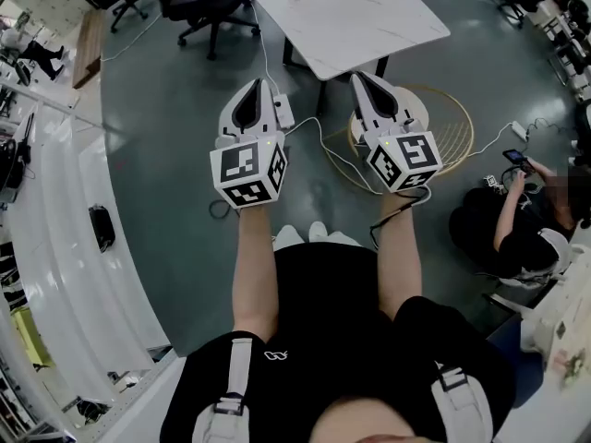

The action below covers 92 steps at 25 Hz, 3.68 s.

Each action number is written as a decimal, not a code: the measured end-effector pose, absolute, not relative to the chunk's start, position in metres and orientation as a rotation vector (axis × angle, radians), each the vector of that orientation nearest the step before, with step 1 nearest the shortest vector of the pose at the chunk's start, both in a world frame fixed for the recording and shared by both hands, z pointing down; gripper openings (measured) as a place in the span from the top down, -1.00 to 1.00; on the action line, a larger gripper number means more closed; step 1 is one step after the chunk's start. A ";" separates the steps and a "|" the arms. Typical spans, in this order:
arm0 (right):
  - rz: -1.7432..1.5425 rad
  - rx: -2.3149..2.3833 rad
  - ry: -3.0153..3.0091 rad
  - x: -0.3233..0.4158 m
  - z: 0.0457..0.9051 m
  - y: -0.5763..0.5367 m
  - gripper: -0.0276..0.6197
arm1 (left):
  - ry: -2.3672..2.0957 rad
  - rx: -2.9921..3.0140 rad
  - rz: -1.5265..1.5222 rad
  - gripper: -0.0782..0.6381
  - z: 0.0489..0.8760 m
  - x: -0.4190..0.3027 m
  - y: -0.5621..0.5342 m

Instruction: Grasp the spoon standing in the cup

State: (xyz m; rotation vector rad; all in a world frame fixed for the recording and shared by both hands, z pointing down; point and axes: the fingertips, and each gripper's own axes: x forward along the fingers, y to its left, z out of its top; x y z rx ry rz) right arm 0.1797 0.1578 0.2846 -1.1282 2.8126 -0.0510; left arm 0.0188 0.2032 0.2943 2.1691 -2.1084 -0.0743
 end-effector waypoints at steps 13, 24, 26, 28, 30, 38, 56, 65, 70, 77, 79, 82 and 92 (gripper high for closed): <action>0.024 -1.090 2.831 0.187 0.259 0.128 0.90 | -2.144 2.121 -0.314 0.74 0.267 0.015 0.197; -0.034 -1.084 2.792 0.199 0.260 0.104 0.90 | -2.176 2.138 -0.317 0.74 0.258 0.013 0.178; -0.036 -1.082 2.781 0.198 0.262 0.098 0.90 | -2.180 2.148 -0.301 0.74 0.259 0.012 0.171; -0.035 -1.089 2.765 0.200 0.262 0.088 0.90 | -2.180 2.169 -0.279 0.74 0.261 0.013 0.161; -0.036 -1.093 2.756 0.196 0.264 0.075 0.90 | -2.172 2.192 -0.261 0.74 0.265 0.012 0.149; -0.080 -1.094 2.762 0.141 0.298 -0.014 0.90 | -2.177 2.221 -0.148 0.74 0.296 -0.038 0.060; -0.195 -1.452 2.834 0.019 0.352 -0.283 0.90 | -1.773 2.192 0.064 0.74 0.389 -0.145 -0.257; -0.370 -1.625 2.839 0.041 0.418 -0.318 0.90 | -1.621 2.150 0.120 0.74 0.450 -0.124 -0.309; -0.431 -1.629 2.833 0.037 0.442 -0.342 0.90 | -1.622 2.141 0.150 0.74 0.454 -0.128 -0.327; -0.471 -1.607 2.893 0.026 0.476 -0.397 0.72 | -1.660 2.092 0.150 0.74 0.459 -0.140 -0.341; -0.490 -1.597 2.924 0.026 0.488 -0.410 0.68 | -1.647 2.091 0.156 0.74 0.463 -0.134 -0.342; -0.528 -1.569 2.978 0.023 0.506 -0.429 0.59 | -1.646 2.089 0.155 0.73 0.464 -0.131 -0.347; -0.807 -1.468 3.040 0.008 0.570 -0.455 0.48 | -1.667 2.043 0.174 0.74 0.472 -0.137 -0.348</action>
